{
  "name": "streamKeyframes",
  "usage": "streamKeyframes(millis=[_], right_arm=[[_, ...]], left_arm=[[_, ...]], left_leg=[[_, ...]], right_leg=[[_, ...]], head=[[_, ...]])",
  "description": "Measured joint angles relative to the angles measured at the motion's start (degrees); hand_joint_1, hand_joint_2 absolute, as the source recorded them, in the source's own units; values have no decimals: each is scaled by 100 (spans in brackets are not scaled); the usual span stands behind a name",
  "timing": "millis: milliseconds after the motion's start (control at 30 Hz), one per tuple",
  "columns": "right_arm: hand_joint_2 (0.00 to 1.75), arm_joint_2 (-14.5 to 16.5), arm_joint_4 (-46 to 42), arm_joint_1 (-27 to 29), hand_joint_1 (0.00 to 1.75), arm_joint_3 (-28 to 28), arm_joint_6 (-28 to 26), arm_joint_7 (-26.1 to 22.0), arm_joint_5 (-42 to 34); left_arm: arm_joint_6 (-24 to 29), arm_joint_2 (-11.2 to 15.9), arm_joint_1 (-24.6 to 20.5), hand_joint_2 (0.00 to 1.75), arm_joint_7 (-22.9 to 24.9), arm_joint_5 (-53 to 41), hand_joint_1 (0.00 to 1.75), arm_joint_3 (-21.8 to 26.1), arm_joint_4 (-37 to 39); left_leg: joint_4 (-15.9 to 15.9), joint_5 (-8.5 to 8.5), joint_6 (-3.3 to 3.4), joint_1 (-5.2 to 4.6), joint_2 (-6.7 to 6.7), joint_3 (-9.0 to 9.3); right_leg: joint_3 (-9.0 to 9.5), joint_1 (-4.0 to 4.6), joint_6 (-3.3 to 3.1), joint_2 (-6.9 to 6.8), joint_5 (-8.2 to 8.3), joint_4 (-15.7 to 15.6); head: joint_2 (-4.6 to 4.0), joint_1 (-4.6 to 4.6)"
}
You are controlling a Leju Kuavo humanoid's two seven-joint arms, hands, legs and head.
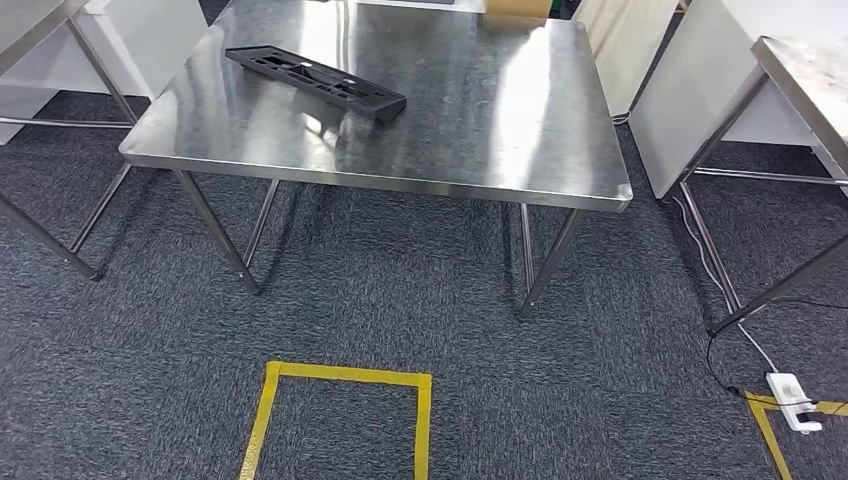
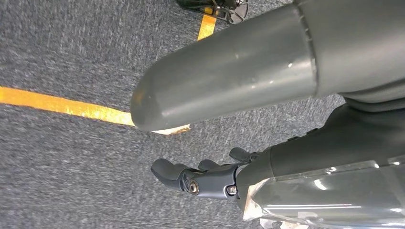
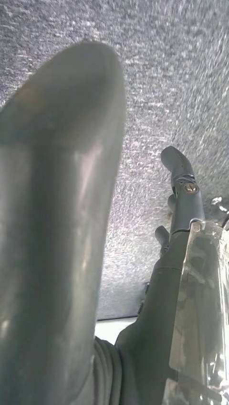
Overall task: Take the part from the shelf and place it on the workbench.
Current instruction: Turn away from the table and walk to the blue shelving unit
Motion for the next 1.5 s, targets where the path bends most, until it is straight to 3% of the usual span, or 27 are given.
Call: streamKeyframes(millis=[33, 100, 167, 200, 267, 300, 367, 400, 433, 500, 567, 633, 700, 767, 800, 867, 933, 1000, 1033, 1100, 1167, 1233, 1267, 1333, 1400, 1433, 1500], right_arm=[[0, -5, -1, -11, 0, 3, 1, 1, 2], [0, -10, -1, -35, 0, 8, 3, 15, 4], [0, -12, 0, -42, 0, 10, 4, 45, 4], [0, -10, 0, -39, 0, 10, 5, 60, 4], [0, 5, 0, -42, 0, 13, 5, 73, 5], [0, 14, 0, -49, 0, 16, 5, 76, 5], [0, 25, 0, -63, 0, 22, 5, 76, 5], [0, 28, 0, -61, 0, 25, 5, 76, 5], [0, 32, 0, -57, 0, 26, 5, 77, 5], [0, 41, 0, -55, 0, 30, 5, 79, 5], [0, 49, 0, -63, 0, 34, 4, 82, 5], [0, 49, 0, -62, 0, 37, -1, 85, 5], [0, 51, 0, -45, 0, 38, -5, 93, 4], [0, 57, 0, -37, 0, 38, -8, 101, 4], [0, 58, 0, -46, 0, 38, -8, 103, 4], [0, 59, 0, -67, 0, 38, -8, 110, 5], [0, 60, 0, -61, 0, 38, -6, 121, 4], [0, 62, 0, -47, 0, 38, -4, 127, 1], [0, 64, 0, -49, 0, 38, -2, 127, -1], [0, 70, 0, -74, 0, 38, 20, 139, 0], [87, 80, 0, -86, 0, 42, 56, 190, 4], [175, 98, 1, -69, 0, 95, 94, 301, 8], [175, 110, 1, -60, 0, 149, 118, 363, 9], [175, 137, 3, -58, 0, 284, 183, 447, 10], [175, 155, 6, -68, 0, 394, 250, 460, 10], [175, 166, 8, -65, 0, 444, 283, 450, 10], [175, 182, 13, -57, 0, 534, 338, 397, 10]], left_arm=[[-9, -1, -1, 0, 8, 3, 0, 0, 0], [-28, -2, -1, 0, 33, 6, 0, 1, 0], [-33, -9, -8, 0, 65, 2, 0, 2, 0], [-33, -12, -15, 0, 77, -3, 0, 2, 0], [-33, -10, -21, 0, 91, -9, 0, 2, 0], [-33, -7, -17, 0, 97, -11, 0, 3, 0], [-33, -3, -1, 0, 109, -12, 0, 4, 0], [-34, -3, 6, 0, 117, -11, 0, 4, 0], [-36, -2, 9, 0, 122, -9, 0, 4, 0], [-46, 7, 10, 0, 133, -4, 0, 5, 0], [-69, 13, 7, 0, 147, 1, 0, 7, 1], [-89, 12, 2, 0, 162, 7, 0, 9, 2], [-97, 11, -3, 0, 172, 13, 0, 13, 2], [-100, 10, -6, 0, 175, 14, 0, 16, 1], [-101, 10, -4, 0, 175, 14, 0, 18, 0], [-102, 12, 4, 0, 176, 15, 0, 21, 0], [-102, 11, 9, 0, 180, 15, 0, 33, 0], [-92, 9, 9, 0, 184, 9, 0, 50, 0], [-85, 9, 8, 0, 185, 4, 0, 55, -1], [-60, 11, 14, 0, 182, 2, 0, 65, -2], [-22, 16, 17, 0, 178, 7, 0, 79, -2], [30, 23, 11, 0, 190, 3, 0, 90, -2], [58, 29, 12, 0, 215, -9, 0, 93, -2], [100, 46, 34, 0, 298, -47, 0, 98, -2], [115, 56, 71, 0, 374, -79, 0, 100, -2], [117, 60, 88, 0, 398, -89, 0, 101, -2], [111, 71, 107, 0, 418, -98, 0, 101, -2]], left_leg=[[-2, -14, -25, -9, 53, 24], [-10, -42, -88, -25, 150, 77], [-41, -61, -159, -29, 251, 135], [-31, -91, -194, -18, 218, 151], [245, -312, -236, 7, -56, 59], [578, -511, -245, 18, -238, -89], [1349, -858, -262, 22, -405, -470], [1578, -895, -277, 27, -424, -599], [1580, -803, -291, 38, -428, -625], [989, -371, -319, 86, -505, -388], [354, -107, -332, 132, -727, -121], [189, -103, -281, 100, -815, -66], [154, -62, -163, 46, -693, -66], [77, -8, -46, 36, -566, -40], [50, 10, -9, 41, -490, -32], [37, 16, 16, 39, -328, -37], [38, 8, 8, 40, -175, -42], [38, -8, -18, 44, -44, -23], [38, -21, -40, 41, 13, -2], [33, -61, -113, 24, 118, 56], [8, -98, -195, 11, 220, 128], [36, -162, -265, 34, 176, 169], [160, -267, -281, 46, 49, 129], [791, -652, -286, 56, -278, -160], [1526, -948, -286, 51, -409, -548], [1672, -931, -289, 52, -422, -655], [1308, -569, -289, 61, -423, -561]], right_leg=[[209, 28, -5, -145, 138, -390], [378, 102, -77, -320, 261, -742], [369, 133, -156, -219, 287, -756], [398, 81, -198, -151, 309, -786], [462, -17, -312, -24, 365, -850], [473, -51, -358, 39, 382, -861], [464, -26, -410, 188, 391, -859], [463, -17, -414, 273, 392, -853], [464, -17, -413, 360, 390, -839], [456, -31, -379, 538, 367, -774], [383, -3, -299, 696, 315, -649], [270, 38, -214, 802, 297, -588], [202, 27, -134, 850, 316, -596], [88, 12, -104, 630, 207, -366], [-49, 0, -116, 456, 65, -71], [-425, -8, -118, 250, -261, 683], [-562, -19, -51, 206, -344, 980], [-232, -35, 40, 103, -109, 392], [6, -30, 51, -52, 42, -50], [300, 45, -5, -315, 227, -608], [316, 118, -107, -320, 259, -665], [365, 42, -212, -212, 292, -708], [394, -2, -274, -170, 312, -733], [424, -39, -379, -92, 333, -757], [427, -7, -432, -3, 328, -756], [437, 6, -438, 45, 322, -753], [466, 13, -435, 119, 302, -735]], head=[[0, 0], [0, 1], [0, 1], [0, -19], [0, -59], [0, -86], [0, -100], [0, -103], [0, -103], [0, -106], [0, -112], [0, -103], [0, -93], [0, -74], [0, -56], [0, -23], [0, -20], [0, -15], [0, -11], [0, -7], [0, -13], [0, -40], [0, -64], [0, -108], [0, -111], [0, -112], [0, -113]])
